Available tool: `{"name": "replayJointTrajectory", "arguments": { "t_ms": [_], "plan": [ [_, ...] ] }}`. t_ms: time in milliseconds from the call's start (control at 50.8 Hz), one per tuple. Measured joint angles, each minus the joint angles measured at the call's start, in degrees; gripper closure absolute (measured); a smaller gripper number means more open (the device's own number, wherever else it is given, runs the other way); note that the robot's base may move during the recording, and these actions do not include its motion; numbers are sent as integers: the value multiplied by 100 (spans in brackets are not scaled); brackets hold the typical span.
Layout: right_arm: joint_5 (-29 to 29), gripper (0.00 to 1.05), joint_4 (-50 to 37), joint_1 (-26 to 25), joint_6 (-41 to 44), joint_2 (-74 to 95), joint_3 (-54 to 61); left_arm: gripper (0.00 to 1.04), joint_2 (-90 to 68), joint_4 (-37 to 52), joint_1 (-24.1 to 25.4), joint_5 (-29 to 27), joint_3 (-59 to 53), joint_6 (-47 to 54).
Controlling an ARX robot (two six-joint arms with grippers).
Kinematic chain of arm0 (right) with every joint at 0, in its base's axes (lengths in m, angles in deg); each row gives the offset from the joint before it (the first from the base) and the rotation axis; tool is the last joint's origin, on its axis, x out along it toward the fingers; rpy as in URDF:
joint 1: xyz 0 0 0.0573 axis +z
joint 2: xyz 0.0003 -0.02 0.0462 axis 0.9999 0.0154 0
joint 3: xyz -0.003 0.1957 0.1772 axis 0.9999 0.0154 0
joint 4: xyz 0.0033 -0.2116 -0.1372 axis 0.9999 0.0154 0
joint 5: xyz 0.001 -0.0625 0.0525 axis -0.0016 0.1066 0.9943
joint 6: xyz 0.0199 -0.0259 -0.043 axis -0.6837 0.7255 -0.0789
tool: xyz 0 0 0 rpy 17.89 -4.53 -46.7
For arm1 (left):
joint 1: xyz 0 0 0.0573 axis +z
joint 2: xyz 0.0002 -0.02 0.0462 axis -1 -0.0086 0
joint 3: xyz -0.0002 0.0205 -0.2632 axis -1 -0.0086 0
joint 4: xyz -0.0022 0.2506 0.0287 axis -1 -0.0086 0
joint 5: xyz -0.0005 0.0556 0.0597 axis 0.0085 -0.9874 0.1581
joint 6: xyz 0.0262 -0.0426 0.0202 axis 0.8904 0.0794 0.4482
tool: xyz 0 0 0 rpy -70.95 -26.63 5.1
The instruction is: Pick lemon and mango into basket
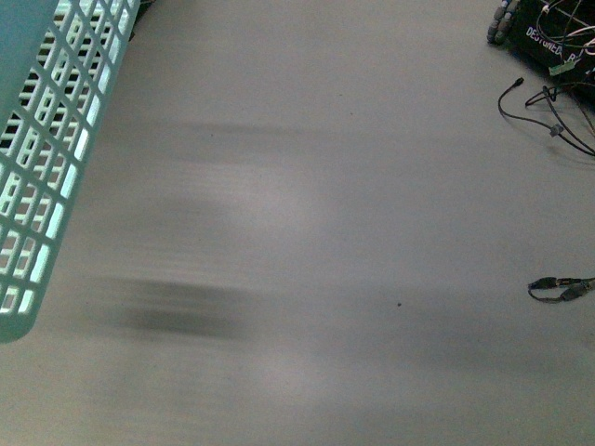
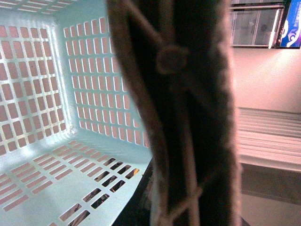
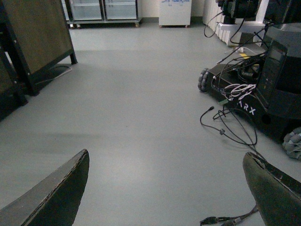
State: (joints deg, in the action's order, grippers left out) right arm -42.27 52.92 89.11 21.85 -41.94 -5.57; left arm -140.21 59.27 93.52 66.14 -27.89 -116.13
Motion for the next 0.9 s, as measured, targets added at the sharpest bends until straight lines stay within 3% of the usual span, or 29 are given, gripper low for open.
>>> {"name": "replayJointTrajectory", "arguments": {
  "t_ms": [905],
  "plan": [
    [0,9,0,2,0,0,0,100,-7,-20,0,-7,0,0]
  ]
}}
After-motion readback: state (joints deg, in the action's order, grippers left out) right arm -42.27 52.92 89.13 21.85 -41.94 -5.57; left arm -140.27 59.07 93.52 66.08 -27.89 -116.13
